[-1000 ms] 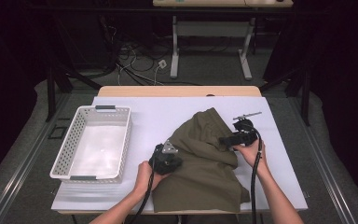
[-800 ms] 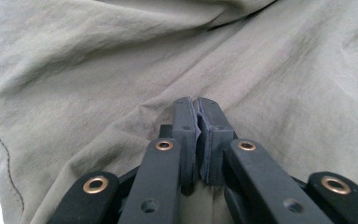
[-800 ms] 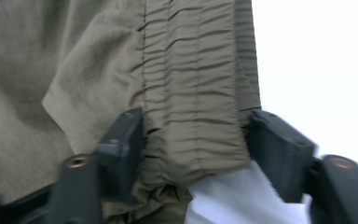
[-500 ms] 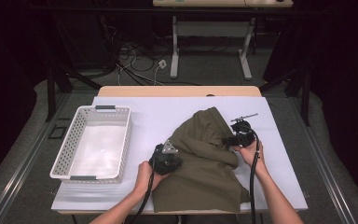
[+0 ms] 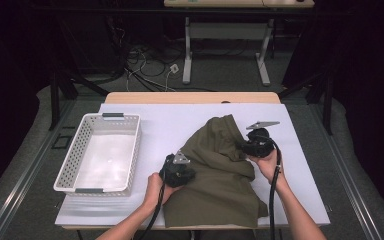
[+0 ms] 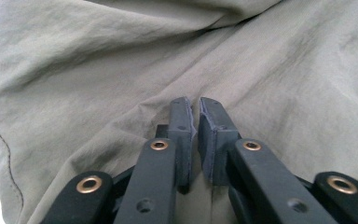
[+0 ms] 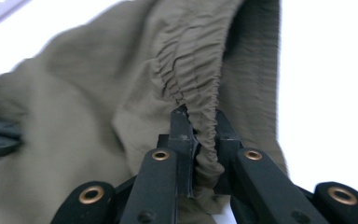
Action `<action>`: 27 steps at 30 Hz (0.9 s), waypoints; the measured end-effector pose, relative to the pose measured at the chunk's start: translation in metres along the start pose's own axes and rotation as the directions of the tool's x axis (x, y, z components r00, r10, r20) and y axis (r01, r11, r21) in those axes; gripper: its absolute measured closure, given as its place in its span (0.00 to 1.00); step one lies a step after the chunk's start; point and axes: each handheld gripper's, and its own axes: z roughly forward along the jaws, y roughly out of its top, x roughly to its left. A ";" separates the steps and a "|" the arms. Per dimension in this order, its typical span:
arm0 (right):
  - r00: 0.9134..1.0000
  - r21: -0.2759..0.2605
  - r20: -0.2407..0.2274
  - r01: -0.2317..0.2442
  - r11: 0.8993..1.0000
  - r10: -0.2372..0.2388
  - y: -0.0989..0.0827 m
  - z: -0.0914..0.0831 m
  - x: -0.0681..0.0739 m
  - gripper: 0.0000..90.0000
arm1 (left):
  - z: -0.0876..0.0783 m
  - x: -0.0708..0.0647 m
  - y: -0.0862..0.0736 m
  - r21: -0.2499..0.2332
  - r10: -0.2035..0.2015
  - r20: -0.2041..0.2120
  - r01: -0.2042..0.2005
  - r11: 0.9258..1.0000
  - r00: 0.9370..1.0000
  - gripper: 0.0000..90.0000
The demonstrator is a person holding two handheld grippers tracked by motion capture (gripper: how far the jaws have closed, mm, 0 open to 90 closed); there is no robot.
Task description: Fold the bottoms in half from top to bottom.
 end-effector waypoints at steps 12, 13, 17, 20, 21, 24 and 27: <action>0.996 0.038 0.081 0.031 0.999 -0.034 -0.003 0.001 0.004 0.80 | -0.001 0.001 -0.001 0.003 -0.002 0.005 0.002 1.000 1.000 0.88; 0.997 0.041 0.079 0.020 0.999 -0.023 -0.004 0.003 -0.002 0.77 | -0.001 0.001 -0.001 0.001 -0.006 0.006 0.006 1.000 1.000 0.88; 0.991 0.092 0.122 -0.058 0.994 0.047 -0.010 0.018 -0.023 0.56 | 0.000 0.001 -0.001 0.001 -0.006 0.007 0.006 1.000 1.000 0.89; 0.988 0.111 0.124 -0.107 0.988 0.093 -0.013 0.026 -0.034 0.44 | 0.000 0.001 -0.001 0.000 -0.006 0.006 0.006 1.000 1.000 0.89; 0.987 0.115 0.121 -0.123 0.986 0.109 -0.014 0.028 -0.038 0.40 | 0.000 0.001 -0.001 0.000 -0.006 0.005 0.006 1.000 1.000 0.89; 0.980 0.132 0.114 -0.176 0.976 0.161 -0.017 0.034 -0.046 0.32 | 0.000 0.001 -0.001 -0.001 -0.006 0.005 0.006 1.000 1.000 0.89; 0.974 0.173 0.085 -0.221 0.960 0.209 -0.020 0.039 -0.052 0.34 | 0.000 0.000 -0.001 -0.003 -0.002 -0.001 0.002 1.000 1.000 0.89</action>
